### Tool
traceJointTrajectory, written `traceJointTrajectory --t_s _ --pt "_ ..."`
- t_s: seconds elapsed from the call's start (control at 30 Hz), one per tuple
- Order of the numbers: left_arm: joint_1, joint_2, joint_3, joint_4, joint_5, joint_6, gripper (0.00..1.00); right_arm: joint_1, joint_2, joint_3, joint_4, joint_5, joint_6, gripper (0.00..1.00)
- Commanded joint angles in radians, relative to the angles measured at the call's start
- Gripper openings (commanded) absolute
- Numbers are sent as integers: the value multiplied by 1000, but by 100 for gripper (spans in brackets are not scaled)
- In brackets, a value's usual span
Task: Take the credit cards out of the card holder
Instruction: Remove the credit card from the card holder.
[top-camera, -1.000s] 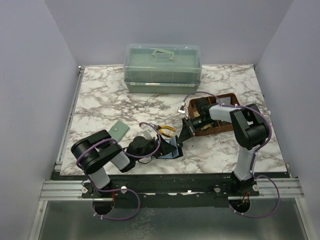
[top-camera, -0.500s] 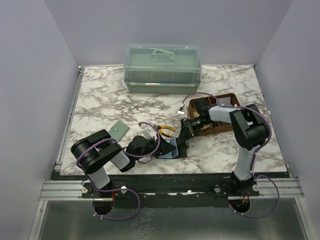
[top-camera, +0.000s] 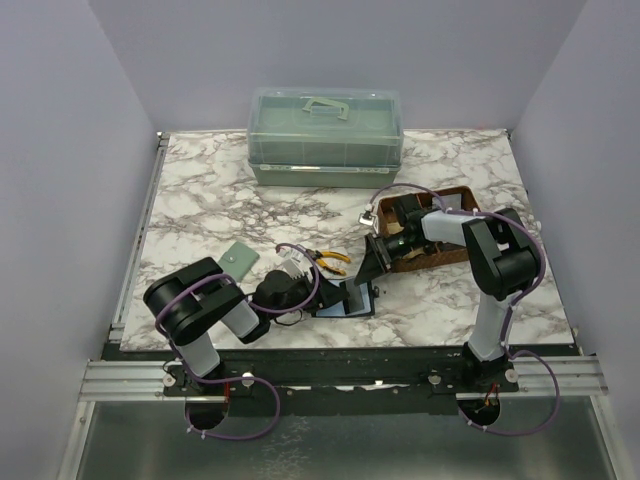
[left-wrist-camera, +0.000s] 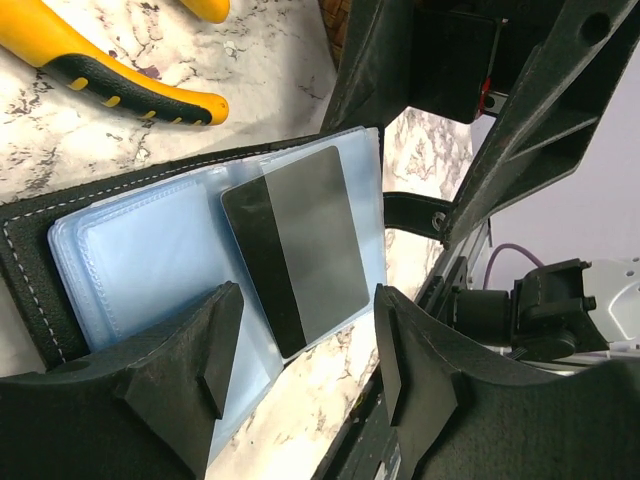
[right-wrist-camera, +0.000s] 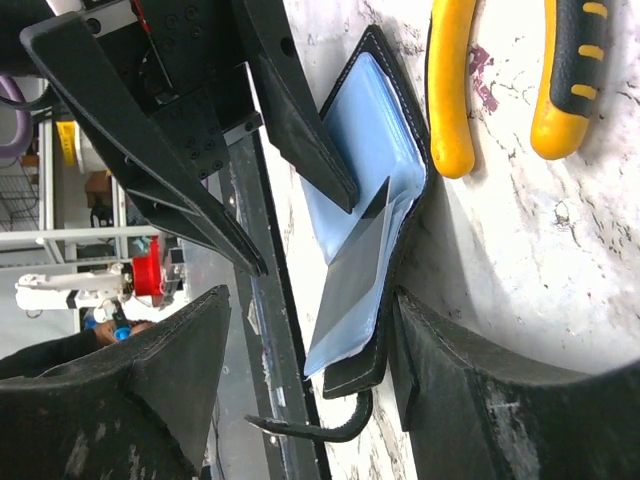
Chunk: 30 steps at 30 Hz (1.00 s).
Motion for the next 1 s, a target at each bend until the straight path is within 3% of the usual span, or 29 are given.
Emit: traceJointTrajectory --t_s 0.0,0.2,0.63,0.73,0.83,0.97 --pt "10 29 -10 -11 24 8 62 -16 6 -23 11 -31 0 68" --pt "13 42 -14 11 23 -4 61 -11 57 -27 33 -58 30 59" --pt "16 69 -36 89 24 -26 59 18 94 -21 64 146 51 35" --pt "18 74 -39 99 28 -27 59 17 96 -18 62 160 51 36" --pt "21 81 -37 110 36 -29 56 18 94 -19 66 168 51 48" --pt "24 86 -43 127 38 -34 55 18 102 -20 67 180 51 47"
